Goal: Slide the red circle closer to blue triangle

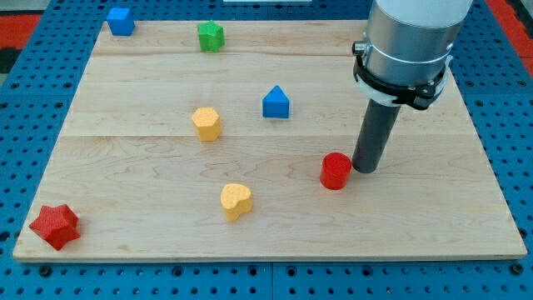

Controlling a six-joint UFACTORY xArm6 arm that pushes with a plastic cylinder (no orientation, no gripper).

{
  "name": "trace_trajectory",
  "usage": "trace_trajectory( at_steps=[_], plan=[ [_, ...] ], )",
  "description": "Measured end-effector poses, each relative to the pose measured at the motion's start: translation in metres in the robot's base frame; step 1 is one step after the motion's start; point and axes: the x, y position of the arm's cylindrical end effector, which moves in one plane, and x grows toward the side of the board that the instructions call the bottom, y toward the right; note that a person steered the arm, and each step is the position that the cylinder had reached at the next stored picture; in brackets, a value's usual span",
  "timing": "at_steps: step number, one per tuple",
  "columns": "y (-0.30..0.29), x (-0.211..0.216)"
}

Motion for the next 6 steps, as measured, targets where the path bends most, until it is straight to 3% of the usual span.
trace_trajectory(
  at_steps=[2, 3, 6],
  plan=[
    [-0.008, 0.058],
    [-0.027, 0.053],
    [-0.027, -0.040]
  ],
)
